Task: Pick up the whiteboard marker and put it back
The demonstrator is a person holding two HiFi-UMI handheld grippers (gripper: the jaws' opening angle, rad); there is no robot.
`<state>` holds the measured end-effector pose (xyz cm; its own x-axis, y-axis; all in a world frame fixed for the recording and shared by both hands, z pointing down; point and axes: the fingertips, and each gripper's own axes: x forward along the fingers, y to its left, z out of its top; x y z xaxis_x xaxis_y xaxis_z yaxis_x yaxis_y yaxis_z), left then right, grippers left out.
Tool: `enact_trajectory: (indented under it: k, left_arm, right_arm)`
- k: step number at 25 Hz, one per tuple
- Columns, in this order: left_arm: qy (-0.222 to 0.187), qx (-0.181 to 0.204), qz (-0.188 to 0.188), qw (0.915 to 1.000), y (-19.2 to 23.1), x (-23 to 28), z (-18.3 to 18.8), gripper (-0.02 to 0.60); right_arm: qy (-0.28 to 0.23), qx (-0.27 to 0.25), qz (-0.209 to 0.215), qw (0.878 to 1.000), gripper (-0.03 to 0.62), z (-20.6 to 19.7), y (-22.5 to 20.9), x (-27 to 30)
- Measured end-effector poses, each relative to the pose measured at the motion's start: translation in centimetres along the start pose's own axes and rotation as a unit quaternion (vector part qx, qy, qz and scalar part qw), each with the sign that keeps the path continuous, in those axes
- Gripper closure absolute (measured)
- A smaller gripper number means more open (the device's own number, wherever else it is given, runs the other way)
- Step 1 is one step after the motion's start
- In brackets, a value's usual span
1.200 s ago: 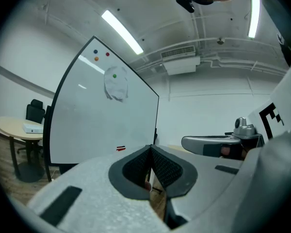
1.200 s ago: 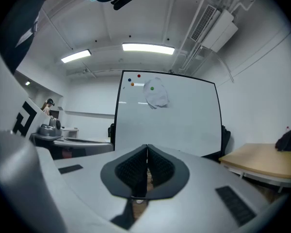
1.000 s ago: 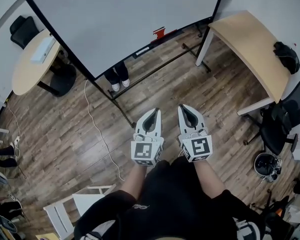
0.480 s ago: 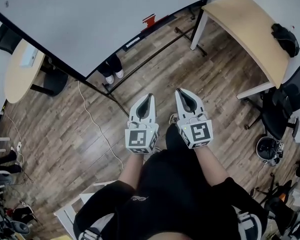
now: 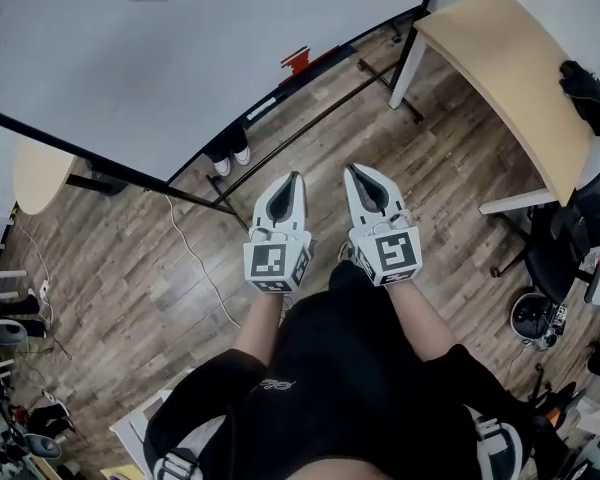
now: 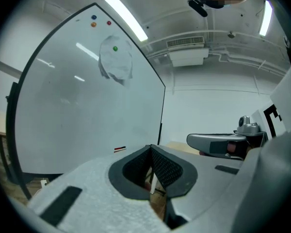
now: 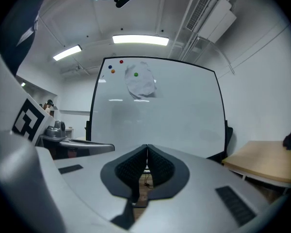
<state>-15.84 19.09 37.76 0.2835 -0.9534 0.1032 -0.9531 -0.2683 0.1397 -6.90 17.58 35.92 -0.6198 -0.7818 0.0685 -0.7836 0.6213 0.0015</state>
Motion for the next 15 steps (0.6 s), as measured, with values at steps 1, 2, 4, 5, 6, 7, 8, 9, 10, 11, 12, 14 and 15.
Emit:
enact_trajectory:
  k: [1,2,4,5,6,7,8,9,10,11,12,14,15]
  left_arm:
    - [0.002,0.003,-0.001,1.0000,0.0,1.2,0.1,0.575]
    - [0.004,0.005,-0.001,1.0000,-0.1,2.3,0.2,0.575]
    - [0.007,0.003,0.002,1.0000,0.1,4.4,0.3,0.575]
    - [0.009,0.001,0.008,0.9999,0.4,5.2,0.3,0.575]
    - [0.011,0.001,0.015,0.9998,0.8,5.9,0.3,0.575]
    - [0.013,0.001,0.022,0.9997,1.2,6.6,0.3,0.575]
    - [0.015,0.001,0.028,0.9995,1.6,7.2,0.3,0.575]
    - [0.017,0.002,0.032,0.9993,2.0,7.8,0.4,0.575]
    - [0.020,0.004,0.035,0.9992,2.3,8.2,0.4,0.575]
    - [0.024,0.005,0.036,0.9991,2.8,8.5,0.3,0.575]
    - [0.028,0.006,0.039,0.9988,3.3,8.8,0.2,0.575]
    - [0.044,0.013,0.046,0.9979,4.9,9.7,-0.3,0.575]
    - [0.058,0.021,0.048,0.9969,5.8,10.2,-0.7,0.575]
  right_arm:
    - [0.002,0.001,0.002,1.000,0.592,-0.1,-0.8,0.6]
    - [0.003,0.002,0.006,1.000,0.592,-0.2,-1.6,1.3]
    - [0.007,0.006,0.016,1.000,0.592,-0.6,-2.9,2.8]
    - [0.008,0.009,0.022,1.000,0.592,-0.7,-3.4,3.5]
    - [0.009,0.012,0.027,1.000,0.592,-0.9,-3.8,4.3]
    - [0.010,0.015,0.031,0.999,0.592,-1.1,-4.3,5.1]
    - [0.011,0.019,0.034,0.999,0.592,-1.2,-4.7,5.9]
    - [0.013,0.023,0.035,0.999,0.592,-1.3,-5.1,6.7]
    - [0.014,0.026,0.036,0.999,0.592,-1.4,-5.4,7.5]
    - [0.015,0.029,0.038,0.999,0.592,-1.5,-5.5,8.2]
    - [0.016,0.030,0.041,0.999,0.592,-1.7,-5.5,9.0]
    - [0.021,0.032,0.045,0.998,0.592,-2.1,-5.4,10.7]
    - [0.024,0.034,0.045,0.998,0.592,-2.4,-5.4,11.6]
